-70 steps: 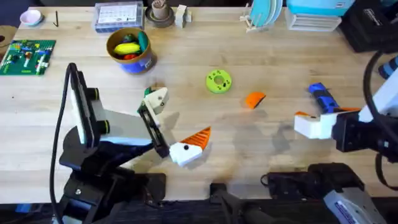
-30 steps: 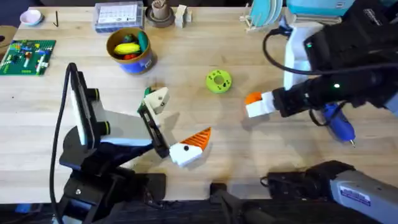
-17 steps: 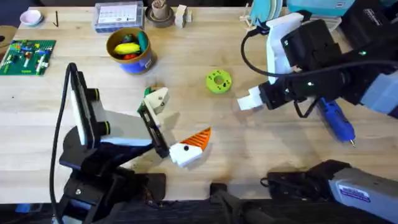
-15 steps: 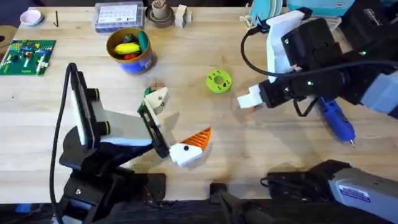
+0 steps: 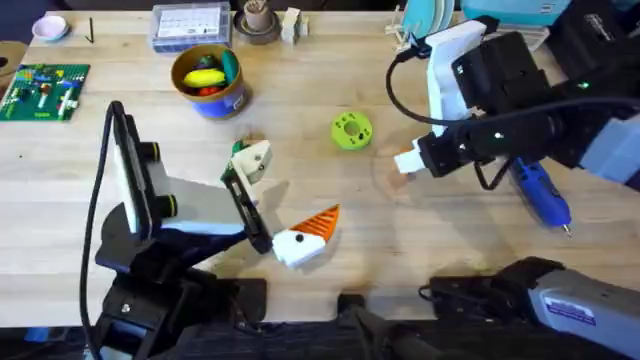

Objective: Pick up the gripper from the table and insert it into the empty holder that is missing its gripper. Then pick up a screw, insert it into the mounting hole, and use the screwdriver to tighten it. Finally, clean up the table by picking up the vegetable and placing it into the bucket.

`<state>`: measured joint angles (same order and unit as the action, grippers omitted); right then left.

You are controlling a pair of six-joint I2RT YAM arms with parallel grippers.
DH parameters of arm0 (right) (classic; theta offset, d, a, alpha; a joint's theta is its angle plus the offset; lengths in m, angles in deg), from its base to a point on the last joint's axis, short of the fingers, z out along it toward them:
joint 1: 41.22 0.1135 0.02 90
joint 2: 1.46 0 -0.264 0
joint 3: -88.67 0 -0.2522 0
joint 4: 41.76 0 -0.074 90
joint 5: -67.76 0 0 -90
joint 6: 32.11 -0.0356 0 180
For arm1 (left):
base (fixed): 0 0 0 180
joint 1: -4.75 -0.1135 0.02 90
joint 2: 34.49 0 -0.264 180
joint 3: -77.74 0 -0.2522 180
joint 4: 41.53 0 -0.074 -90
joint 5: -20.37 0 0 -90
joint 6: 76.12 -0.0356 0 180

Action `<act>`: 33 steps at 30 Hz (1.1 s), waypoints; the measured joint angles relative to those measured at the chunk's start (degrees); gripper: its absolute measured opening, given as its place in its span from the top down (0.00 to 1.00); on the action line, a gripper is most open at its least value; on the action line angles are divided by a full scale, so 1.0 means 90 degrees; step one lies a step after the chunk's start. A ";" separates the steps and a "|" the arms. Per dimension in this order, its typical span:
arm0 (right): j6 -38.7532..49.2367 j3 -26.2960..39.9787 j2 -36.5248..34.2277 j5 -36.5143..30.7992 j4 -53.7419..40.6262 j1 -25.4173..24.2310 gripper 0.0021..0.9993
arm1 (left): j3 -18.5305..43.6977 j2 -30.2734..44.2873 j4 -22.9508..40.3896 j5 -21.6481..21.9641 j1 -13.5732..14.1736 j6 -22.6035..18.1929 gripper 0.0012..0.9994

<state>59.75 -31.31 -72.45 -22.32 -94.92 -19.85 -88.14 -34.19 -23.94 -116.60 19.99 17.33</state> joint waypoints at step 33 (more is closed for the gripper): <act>-0.0867 0.1414 0.1522 0.3256 0.0112 0.0000 0.99 | 0.0000 0.0002 0.0000 0.0000 0.0000 0.0000 0.01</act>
<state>51.94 -18.58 -58.75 6.99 -93.91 -19.85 -88.14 -34.17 -23.94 -116.60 19.99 17.33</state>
